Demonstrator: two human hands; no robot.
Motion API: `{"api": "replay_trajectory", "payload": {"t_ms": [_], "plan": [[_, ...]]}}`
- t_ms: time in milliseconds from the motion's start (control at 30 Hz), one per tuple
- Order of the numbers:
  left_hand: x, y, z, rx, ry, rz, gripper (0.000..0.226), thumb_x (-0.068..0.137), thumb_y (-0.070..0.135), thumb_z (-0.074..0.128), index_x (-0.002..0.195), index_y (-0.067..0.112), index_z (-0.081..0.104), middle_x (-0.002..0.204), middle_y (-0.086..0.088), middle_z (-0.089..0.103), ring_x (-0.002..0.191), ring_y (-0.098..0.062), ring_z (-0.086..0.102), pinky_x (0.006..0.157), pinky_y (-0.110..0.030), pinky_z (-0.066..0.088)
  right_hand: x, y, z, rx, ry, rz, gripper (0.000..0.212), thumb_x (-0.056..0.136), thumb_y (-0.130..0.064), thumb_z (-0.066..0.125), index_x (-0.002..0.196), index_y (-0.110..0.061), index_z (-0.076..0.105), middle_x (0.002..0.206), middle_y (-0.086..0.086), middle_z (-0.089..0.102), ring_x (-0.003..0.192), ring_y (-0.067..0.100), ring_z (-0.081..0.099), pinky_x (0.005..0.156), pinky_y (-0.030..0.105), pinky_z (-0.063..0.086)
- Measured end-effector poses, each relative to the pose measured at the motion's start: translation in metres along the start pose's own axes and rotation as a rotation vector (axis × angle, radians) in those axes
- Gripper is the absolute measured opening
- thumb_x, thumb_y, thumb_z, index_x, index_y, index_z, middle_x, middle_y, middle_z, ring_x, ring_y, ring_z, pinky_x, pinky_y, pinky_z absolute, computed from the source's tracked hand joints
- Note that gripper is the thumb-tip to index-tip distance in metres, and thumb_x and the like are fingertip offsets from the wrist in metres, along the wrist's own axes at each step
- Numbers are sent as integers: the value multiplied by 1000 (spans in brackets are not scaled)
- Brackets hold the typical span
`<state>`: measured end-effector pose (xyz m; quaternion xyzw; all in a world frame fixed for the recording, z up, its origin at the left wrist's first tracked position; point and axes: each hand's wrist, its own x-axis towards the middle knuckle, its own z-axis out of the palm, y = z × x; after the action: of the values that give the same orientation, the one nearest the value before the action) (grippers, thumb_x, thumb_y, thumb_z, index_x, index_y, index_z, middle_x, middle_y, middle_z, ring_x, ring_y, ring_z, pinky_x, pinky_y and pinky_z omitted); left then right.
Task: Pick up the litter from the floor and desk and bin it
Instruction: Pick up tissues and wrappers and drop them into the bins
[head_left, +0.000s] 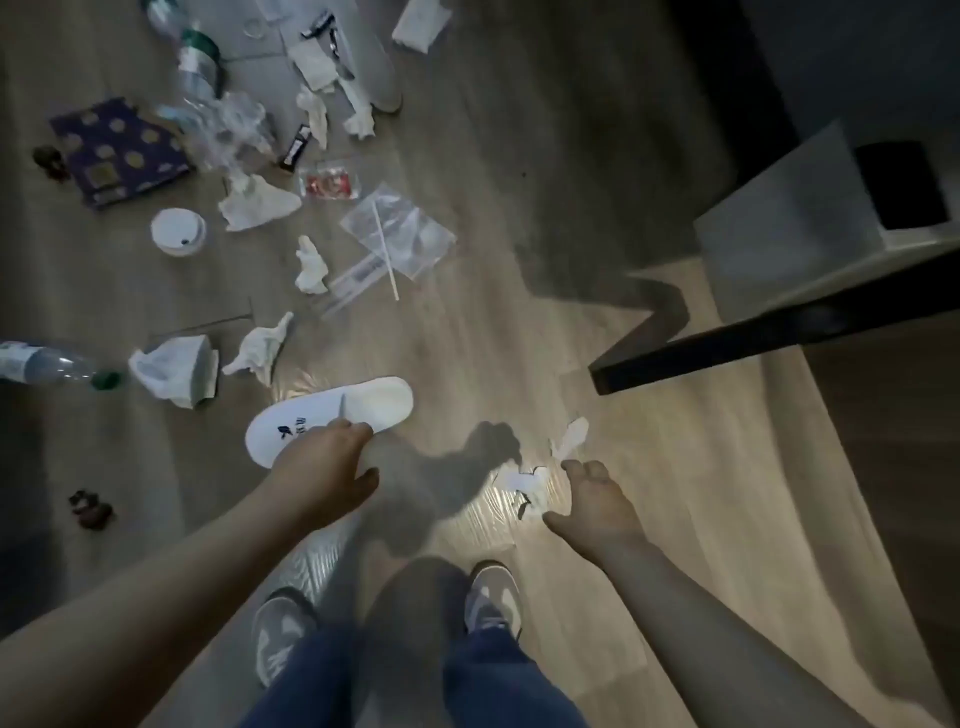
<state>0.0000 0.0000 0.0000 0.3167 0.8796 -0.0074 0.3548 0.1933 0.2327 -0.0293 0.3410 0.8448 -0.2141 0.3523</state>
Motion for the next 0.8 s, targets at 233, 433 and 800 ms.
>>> {"api": "replay_trajectory", "payload": {"t_ms": [233, 433, 800], "plan": [[100, -8, 110, -44, 75, 108, 46, 89, 38, 56, 129, 18, 49, 124, -4, 58, 108, -21, 57, 90, -33, 49, 106, 35, 92, 10, 94, -14, 86, 75, -47, 73, 146, -26, 28, 148, 3, 32, 127, 26, 41, 93, 33, 44], [174, -9, 171, 52, 237, 365, 59, 93, 39, 51, 145, 19, 33, 145, -1, 44, 127, -17, 46, 102, -29, 39, 185, 68, 143, -63, 134, 43, 145, 51, -69, 79, 146, -34, -26, 155, 1, -33, 145, 35, -20, 117, 51, 15], [164, -32, 173, 117, 319, 325, 66, 87, 40, 59, 145, 19, 35, 149, 0, 36, 135, -18, 34, 107, -30, 31, 183, 61, 179, 10, 317, -84, 94, 79, -44, 68, 152, -22, 14, 158, 3, 14, 141, 24, 23, 110, 29, 30]]}}
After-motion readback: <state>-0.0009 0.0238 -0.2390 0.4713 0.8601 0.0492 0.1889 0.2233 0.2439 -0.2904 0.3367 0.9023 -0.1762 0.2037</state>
